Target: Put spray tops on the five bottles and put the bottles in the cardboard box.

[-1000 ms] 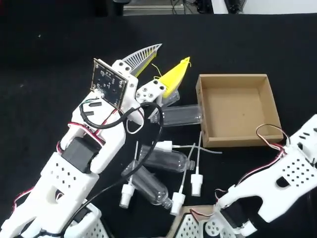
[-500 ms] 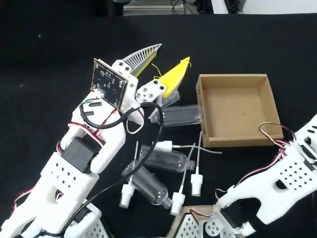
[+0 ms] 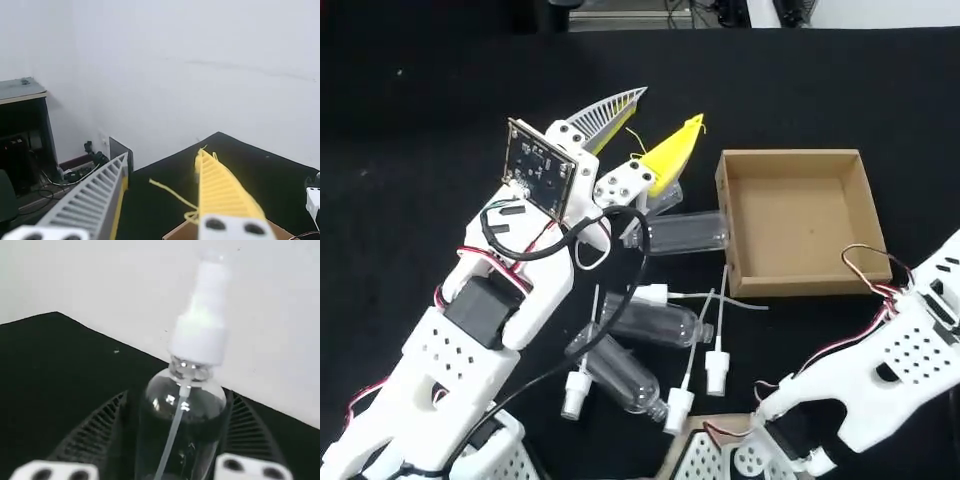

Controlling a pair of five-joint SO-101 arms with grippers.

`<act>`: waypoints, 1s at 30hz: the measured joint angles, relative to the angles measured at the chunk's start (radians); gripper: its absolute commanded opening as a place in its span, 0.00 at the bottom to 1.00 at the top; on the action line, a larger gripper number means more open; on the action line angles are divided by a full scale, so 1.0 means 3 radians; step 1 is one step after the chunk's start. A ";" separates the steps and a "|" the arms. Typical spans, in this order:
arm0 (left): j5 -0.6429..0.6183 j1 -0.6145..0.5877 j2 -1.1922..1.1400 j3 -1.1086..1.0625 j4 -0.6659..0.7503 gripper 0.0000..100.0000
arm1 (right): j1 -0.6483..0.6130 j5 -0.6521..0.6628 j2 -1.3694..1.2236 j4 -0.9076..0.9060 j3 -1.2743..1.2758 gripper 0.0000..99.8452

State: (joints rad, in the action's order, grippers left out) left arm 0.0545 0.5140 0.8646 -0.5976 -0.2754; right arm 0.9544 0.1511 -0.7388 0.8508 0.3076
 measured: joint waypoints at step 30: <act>0.0005 -0.0051 0.0000 0.0000 0.0026 0.20 | -0.1146 -0.0389 0.3406 -0.1519 0.1698 0.01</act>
State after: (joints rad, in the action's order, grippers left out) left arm 0.0560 0.4987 0.8646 -0.5976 -0.2677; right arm 0.6107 0.0345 0.2831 0.3951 0.8170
